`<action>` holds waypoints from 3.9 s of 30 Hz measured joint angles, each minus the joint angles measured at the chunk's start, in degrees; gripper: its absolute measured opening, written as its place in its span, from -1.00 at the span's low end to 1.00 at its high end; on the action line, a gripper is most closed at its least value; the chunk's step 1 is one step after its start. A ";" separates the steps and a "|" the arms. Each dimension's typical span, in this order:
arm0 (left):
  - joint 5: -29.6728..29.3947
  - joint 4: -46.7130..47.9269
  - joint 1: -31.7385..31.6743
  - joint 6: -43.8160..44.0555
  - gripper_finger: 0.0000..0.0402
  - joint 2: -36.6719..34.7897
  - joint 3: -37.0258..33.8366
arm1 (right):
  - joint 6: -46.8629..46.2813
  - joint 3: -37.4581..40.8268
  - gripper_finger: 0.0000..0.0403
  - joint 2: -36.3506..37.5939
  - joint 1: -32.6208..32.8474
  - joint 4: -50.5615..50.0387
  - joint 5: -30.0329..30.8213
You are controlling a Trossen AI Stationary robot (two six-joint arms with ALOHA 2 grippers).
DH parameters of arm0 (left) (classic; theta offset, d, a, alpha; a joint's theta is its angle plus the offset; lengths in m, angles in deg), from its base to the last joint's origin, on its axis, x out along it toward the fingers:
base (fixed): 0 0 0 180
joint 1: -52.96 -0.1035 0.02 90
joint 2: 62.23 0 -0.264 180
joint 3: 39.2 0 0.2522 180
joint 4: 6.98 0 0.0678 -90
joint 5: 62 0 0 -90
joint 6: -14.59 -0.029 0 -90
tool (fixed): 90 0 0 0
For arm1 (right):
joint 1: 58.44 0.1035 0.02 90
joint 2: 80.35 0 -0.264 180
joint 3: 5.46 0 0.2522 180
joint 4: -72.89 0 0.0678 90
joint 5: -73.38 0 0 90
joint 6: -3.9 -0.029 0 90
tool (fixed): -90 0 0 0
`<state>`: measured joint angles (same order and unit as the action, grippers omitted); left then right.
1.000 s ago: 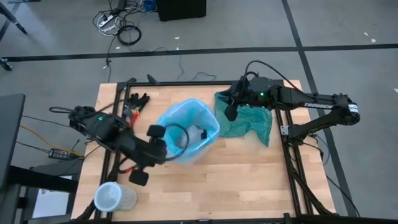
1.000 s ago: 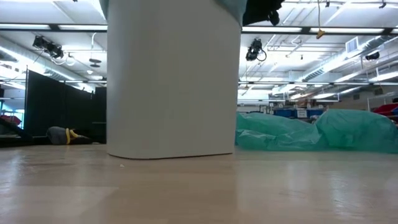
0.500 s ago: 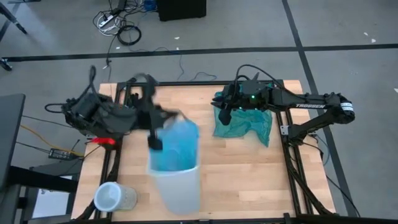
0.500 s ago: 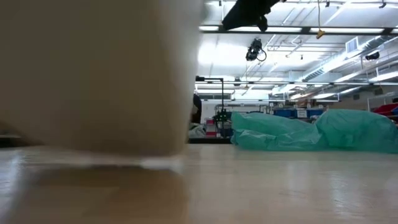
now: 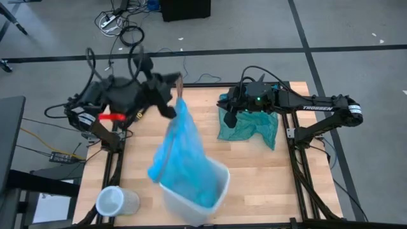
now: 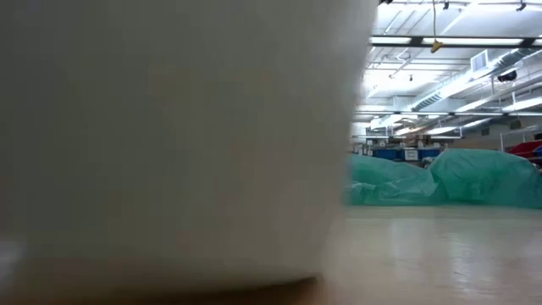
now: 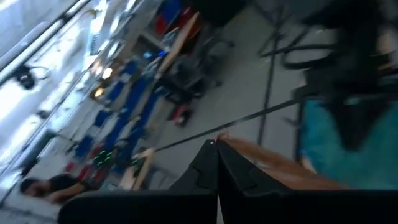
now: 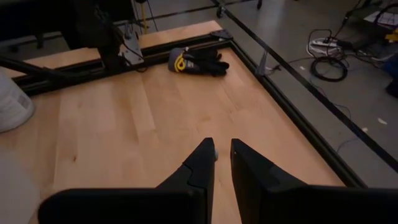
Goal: Place trash/remove bag and relplace
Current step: Remove the blue plastic trash bag from the trash bin
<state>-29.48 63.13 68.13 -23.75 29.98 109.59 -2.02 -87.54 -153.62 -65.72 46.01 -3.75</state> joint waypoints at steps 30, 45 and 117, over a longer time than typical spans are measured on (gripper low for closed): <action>45.53 -62.08 -12.94 0.63 -1.00 -8.27 -0.02 | 2.82 -7.69 -0.99 9.51 10.56 3.16 -3.93; 55.57 -68.60 -26.63 27.71 -1.00 0.47 -0.23 | -0.45 -7.69 -1.00 5.46 20.28 1.63 2.34; 64.69 -76.11 -37.13 75.96 -0.99 8.64 -0.51 | 3.20 -7.72 -0.68 -5.77 7.24 20.73 40.21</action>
<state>35.21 -12.99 31.00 52.21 38.63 109.08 1.18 -95.25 -159.39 -58.48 66.74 36.46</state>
